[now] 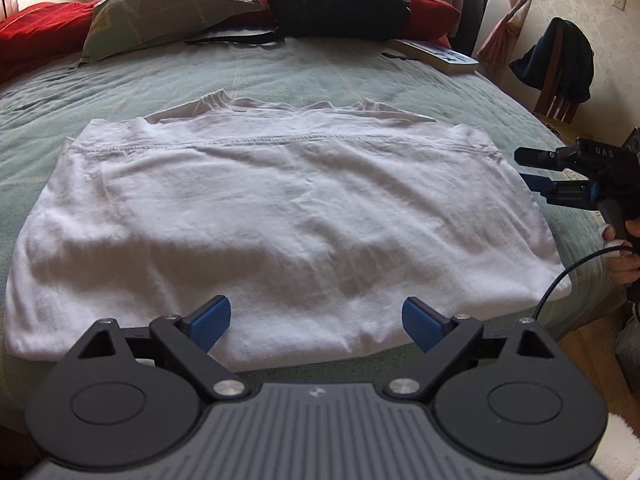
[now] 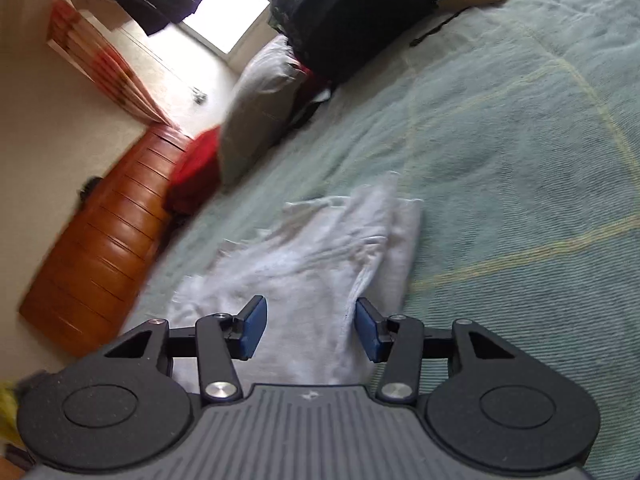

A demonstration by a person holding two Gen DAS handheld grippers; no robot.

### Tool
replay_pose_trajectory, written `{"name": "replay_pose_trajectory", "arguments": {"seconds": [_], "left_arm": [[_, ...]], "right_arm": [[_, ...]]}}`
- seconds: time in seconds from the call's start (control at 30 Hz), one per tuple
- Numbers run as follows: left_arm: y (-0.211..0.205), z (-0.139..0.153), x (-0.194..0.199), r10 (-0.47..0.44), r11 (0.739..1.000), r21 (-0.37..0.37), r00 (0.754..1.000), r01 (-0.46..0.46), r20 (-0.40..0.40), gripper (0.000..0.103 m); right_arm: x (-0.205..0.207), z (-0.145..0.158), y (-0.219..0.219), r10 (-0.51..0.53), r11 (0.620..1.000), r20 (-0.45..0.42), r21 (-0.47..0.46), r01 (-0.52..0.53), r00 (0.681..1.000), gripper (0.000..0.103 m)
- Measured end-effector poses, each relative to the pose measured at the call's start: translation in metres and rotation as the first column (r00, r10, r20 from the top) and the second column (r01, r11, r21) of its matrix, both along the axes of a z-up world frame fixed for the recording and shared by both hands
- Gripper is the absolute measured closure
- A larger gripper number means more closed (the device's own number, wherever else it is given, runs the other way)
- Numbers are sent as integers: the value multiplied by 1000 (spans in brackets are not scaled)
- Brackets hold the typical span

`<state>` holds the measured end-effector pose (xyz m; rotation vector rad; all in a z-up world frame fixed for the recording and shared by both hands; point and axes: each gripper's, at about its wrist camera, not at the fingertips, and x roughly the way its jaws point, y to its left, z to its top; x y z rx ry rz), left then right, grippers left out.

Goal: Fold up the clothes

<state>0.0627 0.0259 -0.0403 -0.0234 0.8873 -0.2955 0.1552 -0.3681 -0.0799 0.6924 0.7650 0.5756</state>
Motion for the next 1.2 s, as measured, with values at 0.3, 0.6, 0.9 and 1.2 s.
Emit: {"name": "replay_pose_trajectory", "arguments": {"seconds": [0.3,0.6,0.9,1.2], "left_arm": [[9,2,-4,15,1000,19,1000,-15,12,10],[21,10,-3,12,999,48,999,-13,36,10],[29,14,18,-62,982,183,995,47,81,10],[73,-12,12,-81,967,243,996,71,29,4]], "right_arm": [[-16,4,8,-43,988,61,-143,51,997,99],[-26,7,2,-84,972,25,-219,87,996,92],[-66,50,60,146,903,242,-429,-30,959,62],[-97,14,101,281,767,176,-632,-110,943,49]]}}
